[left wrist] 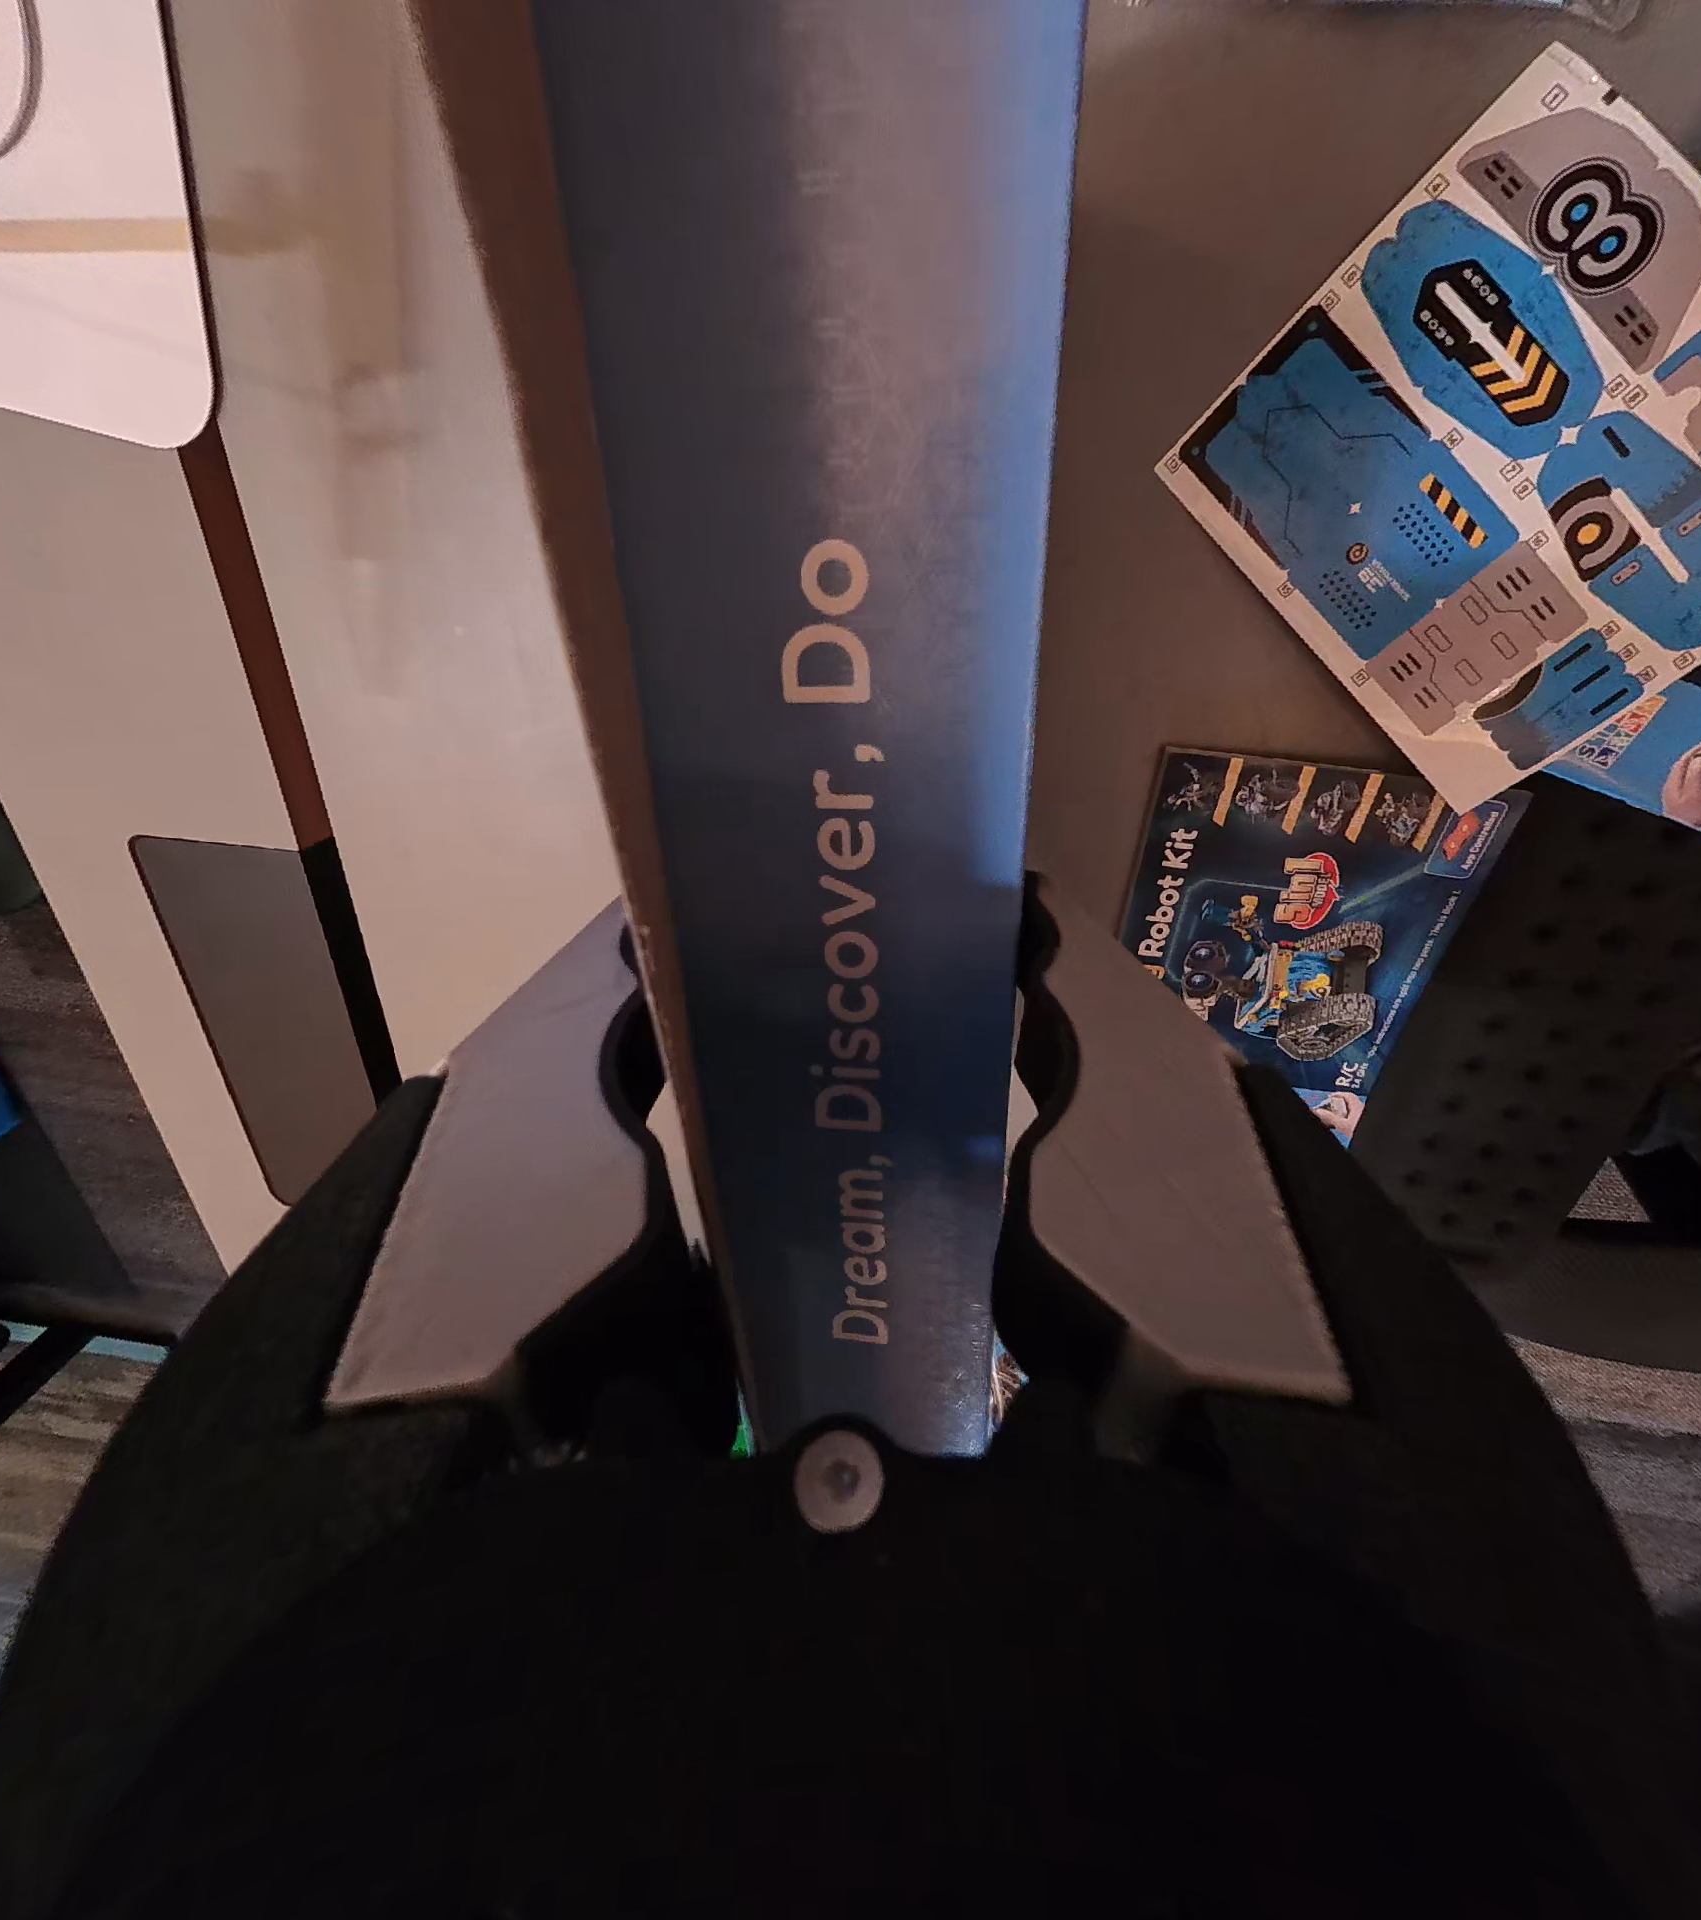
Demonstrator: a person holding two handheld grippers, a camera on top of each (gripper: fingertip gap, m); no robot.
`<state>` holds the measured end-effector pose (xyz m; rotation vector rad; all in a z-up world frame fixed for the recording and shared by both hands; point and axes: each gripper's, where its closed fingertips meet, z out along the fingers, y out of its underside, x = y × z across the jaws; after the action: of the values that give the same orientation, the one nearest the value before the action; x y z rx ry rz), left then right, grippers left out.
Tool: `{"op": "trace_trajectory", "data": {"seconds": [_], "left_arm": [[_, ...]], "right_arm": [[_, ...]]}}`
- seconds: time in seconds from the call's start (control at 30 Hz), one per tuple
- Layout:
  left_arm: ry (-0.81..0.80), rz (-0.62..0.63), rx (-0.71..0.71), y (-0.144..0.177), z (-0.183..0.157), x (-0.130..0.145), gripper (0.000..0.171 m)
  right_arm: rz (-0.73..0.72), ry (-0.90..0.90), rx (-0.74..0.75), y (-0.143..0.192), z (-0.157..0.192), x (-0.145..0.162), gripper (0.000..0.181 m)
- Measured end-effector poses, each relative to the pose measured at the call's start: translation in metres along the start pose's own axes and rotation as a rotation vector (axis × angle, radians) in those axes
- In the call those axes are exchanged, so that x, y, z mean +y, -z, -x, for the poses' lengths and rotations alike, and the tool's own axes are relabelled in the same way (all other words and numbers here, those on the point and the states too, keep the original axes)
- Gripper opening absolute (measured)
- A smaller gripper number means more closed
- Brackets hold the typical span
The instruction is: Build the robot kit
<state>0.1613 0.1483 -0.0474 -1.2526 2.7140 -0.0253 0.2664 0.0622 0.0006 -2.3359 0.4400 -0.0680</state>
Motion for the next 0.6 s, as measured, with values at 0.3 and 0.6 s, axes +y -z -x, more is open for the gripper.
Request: {"op": "trace_trajectory", "data": {"seconds": [0.3, 0.6], "left_arm": [[-0.007, -0.003, 0.034, -0.001, -0.004, 0.000, 0.066], [-0.009, -0.007, 0.070, -0.005, -0.006, 0.000, 0.066]], "right_arm": [[-0.081, 0.022, 0.006, -0.002, -0.003, 0.014, 0.005], [-0.491, 0.065, -0.125, 0.025, 0.022, -0.034, 0.000]]}}
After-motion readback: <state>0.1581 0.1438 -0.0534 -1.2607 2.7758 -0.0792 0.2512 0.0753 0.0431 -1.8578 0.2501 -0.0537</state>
